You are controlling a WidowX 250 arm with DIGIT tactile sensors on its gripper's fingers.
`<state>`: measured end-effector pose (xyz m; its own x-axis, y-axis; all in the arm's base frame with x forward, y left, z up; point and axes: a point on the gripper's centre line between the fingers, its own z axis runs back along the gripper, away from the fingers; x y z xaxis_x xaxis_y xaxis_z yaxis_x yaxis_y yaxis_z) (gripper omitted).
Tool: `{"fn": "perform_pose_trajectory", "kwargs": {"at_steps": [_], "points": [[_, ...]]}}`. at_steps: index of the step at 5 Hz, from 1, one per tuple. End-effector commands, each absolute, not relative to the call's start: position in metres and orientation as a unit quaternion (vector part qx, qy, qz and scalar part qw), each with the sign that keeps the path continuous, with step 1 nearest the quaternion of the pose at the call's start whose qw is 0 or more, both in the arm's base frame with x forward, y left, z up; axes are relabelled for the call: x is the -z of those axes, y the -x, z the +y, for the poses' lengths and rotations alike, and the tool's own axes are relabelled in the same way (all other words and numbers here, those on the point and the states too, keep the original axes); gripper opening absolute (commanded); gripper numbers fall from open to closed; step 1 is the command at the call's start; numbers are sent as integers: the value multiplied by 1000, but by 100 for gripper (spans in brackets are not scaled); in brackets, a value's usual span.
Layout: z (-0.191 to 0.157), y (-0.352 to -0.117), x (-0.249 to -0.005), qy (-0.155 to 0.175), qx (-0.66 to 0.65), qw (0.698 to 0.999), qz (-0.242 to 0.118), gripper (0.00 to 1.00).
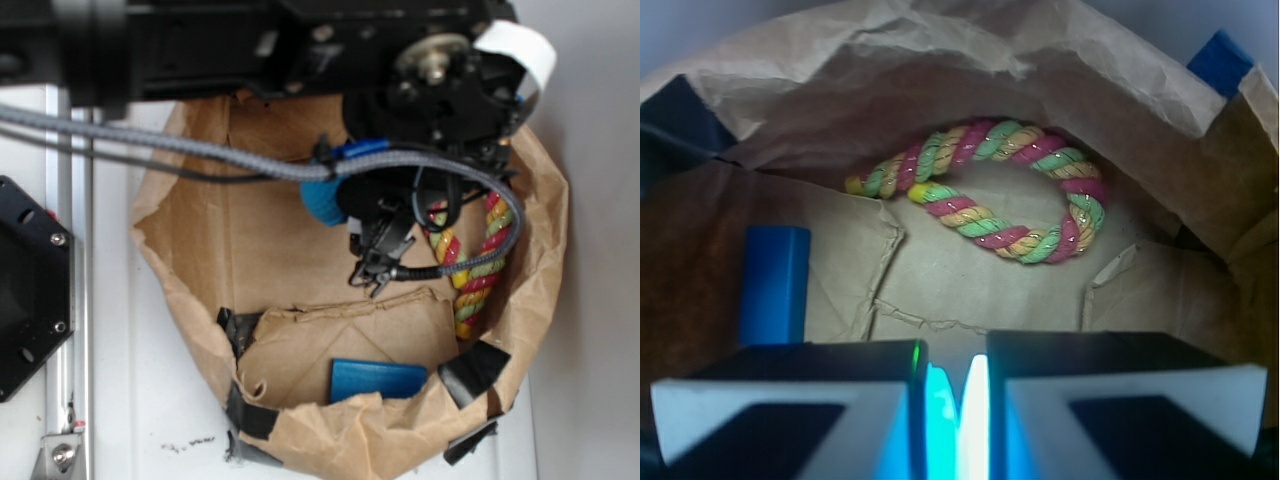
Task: Grab the blue ball.
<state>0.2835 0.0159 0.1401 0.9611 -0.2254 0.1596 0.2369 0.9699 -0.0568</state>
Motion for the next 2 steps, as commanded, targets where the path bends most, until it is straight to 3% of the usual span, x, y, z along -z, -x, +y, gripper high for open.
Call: {"fn": "perform_pose_trajectory", "kwargs": {"at_steps": [1,2], "points": [[-1,-297,-156,24,108,988,-108,0],[-2,-298,-151,15,110,988,-106,0]]}}
